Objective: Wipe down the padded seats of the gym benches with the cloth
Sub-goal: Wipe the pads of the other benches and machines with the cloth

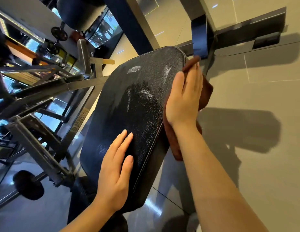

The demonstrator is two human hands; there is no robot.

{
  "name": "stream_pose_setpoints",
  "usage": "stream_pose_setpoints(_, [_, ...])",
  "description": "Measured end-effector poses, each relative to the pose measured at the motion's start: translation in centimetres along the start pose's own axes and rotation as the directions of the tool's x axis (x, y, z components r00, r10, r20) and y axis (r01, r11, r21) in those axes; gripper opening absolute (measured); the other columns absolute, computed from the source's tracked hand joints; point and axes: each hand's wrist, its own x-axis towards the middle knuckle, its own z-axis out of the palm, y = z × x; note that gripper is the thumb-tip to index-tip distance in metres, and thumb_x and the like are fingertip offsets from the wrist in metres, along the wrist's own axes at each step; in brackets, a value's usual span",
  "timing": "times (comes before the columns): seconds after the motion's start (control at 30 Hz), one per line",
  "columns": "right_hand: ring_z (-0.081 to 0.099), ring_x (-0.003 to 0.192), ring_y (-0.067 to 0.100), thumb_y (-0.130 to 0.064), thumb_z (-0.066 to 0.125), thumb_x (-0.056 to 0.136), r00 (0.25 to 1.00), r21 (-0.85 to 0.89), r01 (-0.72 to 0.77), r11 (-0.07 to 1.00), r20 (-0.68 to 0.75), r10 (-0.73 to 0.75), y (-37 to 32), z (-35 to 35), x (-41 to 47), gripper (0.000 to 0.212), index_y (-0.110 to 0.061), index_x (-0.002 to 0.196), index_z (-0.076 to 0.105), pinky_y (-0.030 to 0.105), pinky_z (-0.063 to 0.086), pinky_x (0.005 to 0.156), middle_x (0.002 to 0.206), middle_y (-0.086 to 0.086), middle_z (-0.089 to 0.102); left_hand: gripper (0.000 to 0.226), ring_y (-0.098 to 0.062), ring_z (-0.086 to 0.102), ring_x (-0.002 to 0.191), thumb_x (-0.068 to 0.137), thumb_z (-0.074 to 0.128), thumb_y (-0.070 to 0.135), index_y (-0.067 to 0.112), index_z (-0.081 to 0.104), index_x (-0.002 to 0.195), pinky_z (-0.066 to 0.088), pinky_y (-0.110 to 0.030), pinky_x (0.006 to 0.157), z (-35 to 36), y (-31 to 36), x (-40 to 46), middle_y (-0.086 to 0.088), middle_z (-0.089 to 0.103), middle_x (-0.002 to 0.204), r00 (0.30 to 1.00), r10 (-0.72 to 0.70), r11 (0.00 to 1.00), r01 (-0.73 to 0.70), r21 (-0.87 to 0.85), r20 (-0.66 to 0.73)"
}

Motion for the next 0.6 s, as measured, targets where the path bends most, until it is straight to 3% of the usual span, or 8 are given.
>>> stream_pose_setpoints(0.07, [0.011, 0.149, 0.014, -0.036, 0.022, 0.105, 0.997, -0.022, -0.023, 1.0, 0.076, 0.024, -0.1, -0.7, 3.2, 0.053, -0.014, 0.154, 0.021, 0.037, 0.002, 0.123, 0.162, 0.003, 0.02, 0.048, -0.002, 0.023, 0.144, 0.095, 0.029, 0.048, 0.053, 0.026, 0.143, 0.017, -0.022, 0.117, 0.0, 0.0, 0.0, 0.029, 0.026, 0.153, 1.0, -0.01, 1.0, 0.01, 0.003, 0.007])
stream_pose_setpoints(0.17, [0.012, 0.149, 0.014, -0.034, 0.021, 0.107, 0.993, 0.038, -0.032, 0.999, 0.115, 0.028, 0.0, -1.0, 4.5, 0.051, -0.014, 0.154, 0.021, 0.037, 0.007, 0.123, 0.162, 0.002, 0.02, 0.048, -0.003, 0.023, 0.144, 0.096, 0.029, 0.047, 0.05, 0.032, 0.143, 0.016, -0.018, 0.116, -0.1, 0.0, 0.0, 0.029, 0.026, 0.153, 1.0, -0.004, 1.0, 0.004, 0.005, 0.005])
stream_pose_setpoints(0.37, [-0.005, 0.149, 0.006, -0.039, 0.018, 0.101, 0.994, 0.076, 0.041, 0.996, 0.094, -0.048, 1.4, -0.7, -5.0, 0.063, -0.007, 0.154, 0.004, 0.016, -0.007, 0.118, 0.163, 0.004, 0.0, 0.047, 0.001, 0.022, 0.143, 0.098, 0.027, 0.043, 0.041, 0.029, 0.145, 0.013, -0.013, 0.114, -0.4, 0.5, 0.1, 0.025, 0.024, 0.155, 0.999, 0.02, 0.989, -0.023, 0.147, 0.025])
stream_pose_setpoints(0.43, [-0.006, 0.15, 0.008, -0.037, 0.019, 0.1, 0.988, 0.041, 0.104, 0.994, 0.114, -0.108, 2.3, -0.2, -8.6, 0.062, -0.009, 0.152, 0.001, 0.025, -0.005, 0.121, 0.161, -0.001, -0.002, 0.045, 0.005, 0.022, 0.142, 0.098, 0.027, 0.044, 0.044, 0.028, 0.143, 0.013, -0.01, 0.113, -0.3, 0.8, 0.3, 0.027, 0.024, 0.153, 0.999, 0.029, 0.982, -0.031, 0.187, 0.014])
stream_pose_setpoints(0.6, [-0.003, 0.151, 0.013, -0.047, 0.012, 0.103, 0.975, -0.034, 0.208, 0.978, 0.087, -0.205, 2.5, 0.0, -8.2, 0.061, -0.01, 0.15, -0.001, 0.04, -0.001, 0.122, 0.16, -0.005, 0.0, 0.042, 0.007, 0.026, 0.139, 0.094, 0.028, 0.05, 0.05, 0.033, 0.135, 0.017, -0.008, 0.111, 0.6, 1.3, 0.2, 0.036, 0.027, 0.148, 0.996, -0.072, 0.997, 0.073, 0.011, -0.057])
